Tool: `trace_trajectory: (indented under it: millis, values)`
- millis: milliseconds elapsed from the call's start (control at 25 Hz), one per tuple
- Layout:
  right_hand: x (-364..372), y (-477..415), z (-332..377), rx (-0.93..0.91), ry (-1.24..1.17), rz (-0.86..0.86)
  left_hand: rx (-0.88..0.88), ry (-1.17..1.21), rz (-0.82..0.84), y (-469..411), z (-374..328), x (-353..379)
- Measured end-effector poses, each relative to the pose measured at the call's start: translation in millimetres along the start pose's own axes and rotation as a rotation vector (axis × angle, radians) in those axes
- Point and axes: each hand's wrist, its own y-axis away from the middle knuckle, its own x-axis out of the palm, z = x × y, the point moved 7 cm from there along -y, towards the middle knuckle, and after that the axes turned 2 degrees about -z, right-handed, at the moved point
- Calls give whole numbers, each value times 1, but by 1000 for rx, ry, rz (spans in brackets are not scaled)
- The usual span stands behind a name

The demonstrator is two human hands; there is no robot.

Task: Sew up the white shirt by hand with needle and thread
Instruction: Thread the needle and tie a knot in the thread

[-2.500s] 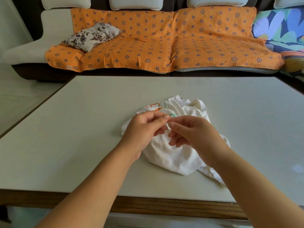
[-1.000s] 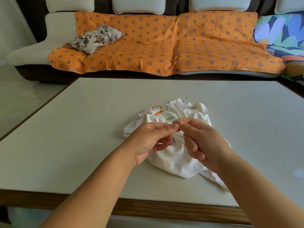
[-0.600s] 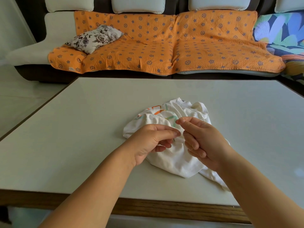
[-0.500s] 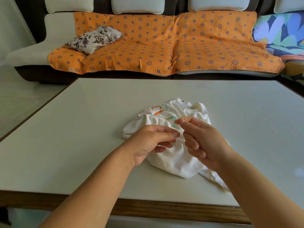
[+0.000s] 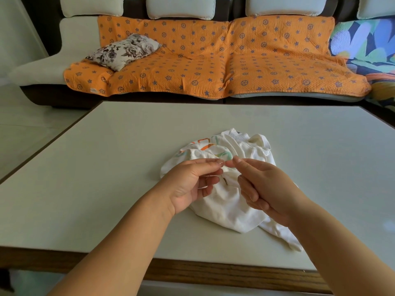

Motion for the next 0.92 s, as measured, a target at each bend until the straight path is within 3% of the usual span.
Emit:
trace_trajectory:
  millis: [240,800,920]
  values:
    - [1,5,4,-30,235,-5,-19,62,-28,0,1,-1]
    - [6,8,3,2,146,125,-29,124,-49,-1,1,-7]
    - [-8,5,3,23,338,-3,18,72,-56,-1,-2,-7]
